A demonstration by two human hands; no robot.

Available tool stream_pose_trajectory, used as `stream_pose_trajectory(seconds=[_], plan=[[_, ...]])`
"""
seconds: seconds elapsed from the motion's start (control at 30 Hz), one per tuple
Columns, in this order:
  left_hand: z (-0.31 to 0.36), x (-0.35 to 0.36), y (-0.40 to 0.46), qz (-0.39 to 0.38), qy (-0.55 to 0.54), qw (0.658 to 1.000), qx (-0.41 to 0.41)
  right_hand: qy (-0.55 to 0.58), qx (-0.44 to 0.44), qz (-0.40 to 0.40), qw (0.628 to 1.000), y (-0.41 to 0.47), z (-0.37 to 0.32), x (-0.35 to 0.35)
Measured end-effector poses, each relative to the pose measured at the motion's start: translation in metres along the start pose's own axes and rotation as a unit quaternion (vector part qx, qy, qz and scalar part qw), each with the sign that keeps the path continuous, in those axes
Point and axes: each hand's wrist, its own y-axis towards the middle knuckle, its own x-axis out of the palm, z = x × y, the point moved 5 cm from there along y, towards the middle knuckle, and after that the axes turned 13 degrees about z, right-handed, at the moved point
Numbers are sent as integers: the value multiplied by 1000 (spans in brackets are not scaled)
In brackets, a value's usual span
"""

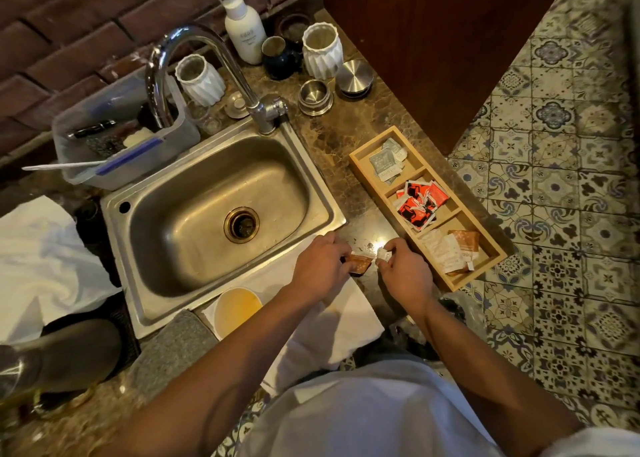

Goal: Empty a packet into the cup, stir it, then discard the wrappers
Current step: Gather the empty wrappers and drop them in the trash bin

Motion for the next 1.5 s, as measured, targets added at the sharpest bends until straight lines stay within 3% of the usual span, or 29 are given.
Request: stream_pose_trajectory(seconds=[0.37, 0.63, 0.93, 1.27, 1.5], plan=[[-1, -3, -12, -4, -32, 999, -35, -5, 18, -17, 1000, 0, 2, -2], [0, -7, -18, 10, -54, 994, -91, 96, 11, -20, 995, -11, 2, -17], [4, -9, -40, 15, -80, 990, -116, 160, 2, 32, 987, -35, 3, -46], [-12, -16, -90, 18, -130, 988, -83, 171, 8, 84, 982, -108, -1, -43], [-27, -25, -134, 7, -180, 982, -52, 222, 63, 115, 966, -168, -21, -37]])
